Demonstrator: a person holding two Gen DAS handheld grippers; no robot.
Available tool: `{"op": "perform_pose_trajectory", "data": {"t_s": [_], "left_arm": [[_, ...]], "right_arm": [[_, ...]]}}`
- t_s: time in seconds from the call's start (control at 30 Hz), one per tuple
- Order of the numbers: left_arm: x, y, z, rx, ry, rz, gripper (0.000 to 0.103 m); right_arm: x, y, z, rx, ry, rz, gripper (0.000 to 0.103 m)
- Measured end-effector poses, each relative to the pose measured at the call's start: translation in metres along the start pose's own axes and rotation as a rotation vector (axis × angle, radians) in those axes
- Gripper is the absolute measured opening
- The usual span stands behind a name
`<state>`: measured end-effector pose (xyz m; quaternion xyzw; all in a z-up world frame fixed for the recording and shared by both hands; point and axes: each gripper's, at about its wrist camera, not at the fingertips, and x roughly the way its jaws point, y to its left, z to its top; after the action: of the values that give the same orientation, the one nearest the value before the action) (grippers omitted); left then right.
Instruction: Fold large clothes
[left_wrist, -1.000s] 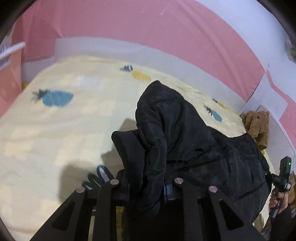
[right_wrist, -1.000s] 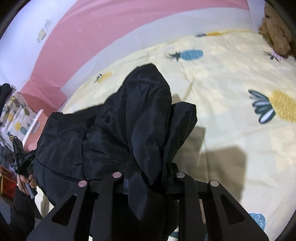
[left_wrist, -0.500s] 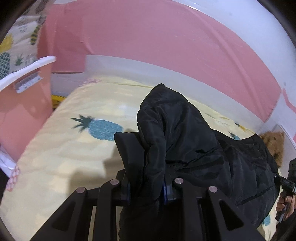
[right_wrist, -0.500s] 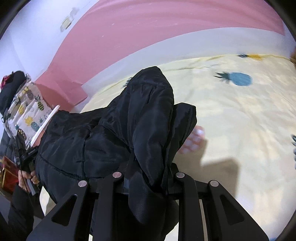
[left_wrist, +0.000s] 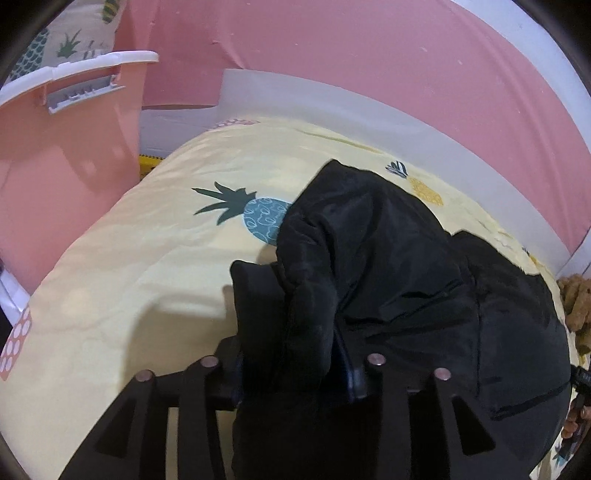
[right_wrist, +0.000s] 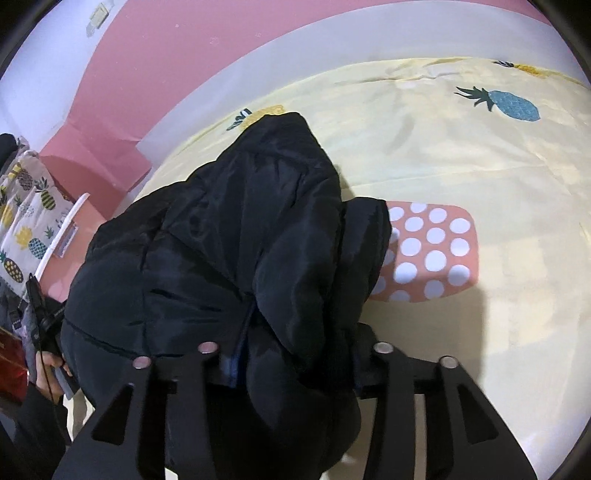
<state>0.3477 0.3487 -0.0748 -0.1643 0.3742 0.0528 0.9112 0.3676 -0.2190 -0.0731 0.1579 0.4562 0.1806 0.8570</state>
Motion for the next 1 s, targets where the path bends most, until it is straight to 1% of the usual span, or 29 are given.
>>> {"op": "perform_pose_trajectory", "data": {"t_s": [0.03, 0.1, 0.13, 0.27, 0.33, 0.37, 0.43, 0.57, 0.63, 0.7, 0.8, 0.9, 1.0], "left_arm": [[-0.005, 0.0, 0.0, -0.006, -0.004, 0.012, 0.047], [-0.015, 0.002, 0.003, -0.018, -0.023, 0.032, 0.049], [-0.021, 0.004, 0.005, -0.027, -0.037, 0.04, 0.049], [-0.057, 0.007, 0.014, -0.057, -0.112, 0.074, 0.049], [-0.076, 0.001, 0.011, -0.051, -0.139, 0.075, 0.049], [-0.086, -0.007, 0.006, -0.032, -0.15, 0.079, 0.049], [-0.097, -0.02, -0.002, -0.007, -0.153, 0.075, 0.05], [-0.103, -0.055, -0.03, 0.058, -0.116, 0.031, 0.05], [-0.093, -0.074, -0.042, 0.102, -0.078, 0.015, 0.05], [-0.072, -0.09, -0.051, 0.154, -0.044, 0.039, 0.05], [-0.055, -0.096, -0.053, 0.169, -0.046, 0.07, 0.051], [-0.047, -0.096, -0.05, 0.162, -0.05, 0.07, 0.051], [-0.048, -0.096, -0.05, 0.177, -0.047, 0.078, 0.051]], "right_arm": [[-0.006, 0.0, 0.0, 0.007, -0.005, -0.004, 0.049], [-0.023, 0.001, -0.002, 0.005, -0.027, -0.022, 0.052], [-0.03, 0.003, -0.003, -0.003, -0.039, -0.035, 0.054], [-0.066, 0.022, -0.009, -0.059, -0.115, -0.085, 0.054], [-0.082, 0.03, -0.015, -0.087, -0.142, -0.085, 0.054], [-0.087, 0.034, -0.018, -0.098, -0.149, -0.083, 0.054], [-0.093, 0.046, -0.028, -0.127, -0.152, -0.077, 0.054], [-0.071, 0.068, -0.047, -0.198, -0.1, -0.111, 0.054], [-0.053, 0.068, -0.052, -0.213, -0.061, -0.149, 0.054], [-0.038, 0.064, -0.053, -0.223, -0.045, -0.178, 0.054], [-0.029, 0.061, -0.05, -0.231, -0.035, -0.193, 0.058], [-0.023, 0.06, -0.05, -0.244, -0.028, -0.201, 0.058], [-0.023, 0.058, -0.051, -0.242, -0.028, -0.199, 0.059]]}}
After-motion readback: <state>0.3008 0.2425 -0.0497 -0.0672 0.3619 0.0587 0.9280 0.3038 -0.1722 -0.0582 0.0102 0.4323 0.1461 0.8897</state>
